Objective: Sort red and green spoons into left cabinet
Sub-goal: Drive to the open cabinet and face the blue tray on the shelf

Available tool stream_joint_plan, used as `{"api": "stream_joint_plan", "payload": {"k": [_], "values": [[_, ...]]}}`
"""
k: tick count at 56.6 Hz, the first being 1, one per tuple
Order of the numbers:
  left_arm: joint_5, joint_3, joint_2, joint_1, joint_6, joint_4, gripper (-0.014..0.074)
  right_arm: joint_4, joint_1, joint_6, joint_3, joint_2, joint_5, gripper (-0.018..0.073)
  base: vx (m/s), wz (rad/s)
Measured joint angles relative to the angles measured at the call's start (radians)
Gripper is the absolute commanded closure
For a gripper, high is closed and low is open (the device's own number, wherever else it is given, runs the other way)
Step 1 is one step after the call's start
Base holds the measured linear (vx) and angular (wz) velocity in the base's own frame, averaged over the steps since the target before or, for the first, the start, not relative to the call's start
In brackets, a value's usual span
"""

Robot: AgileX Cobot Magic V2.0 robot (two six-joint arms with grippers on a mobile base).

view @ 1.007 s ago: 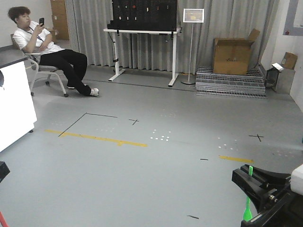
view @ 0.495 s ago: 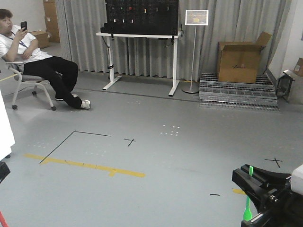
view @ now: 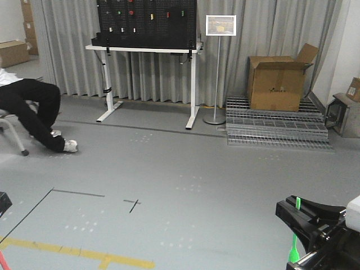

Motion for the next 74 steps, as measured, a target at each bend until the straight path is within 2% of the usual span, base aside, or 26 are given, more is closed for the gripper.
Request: {"api": "stream_joint_plan", "payload": {"k": [74], "values": [[0.006,0.002,0.001,0.000,0.000,0.000,0.0596,0.000,0.000,0.000,0.004,0.000,0.001,0.0565,0.76,-0.14]]}}
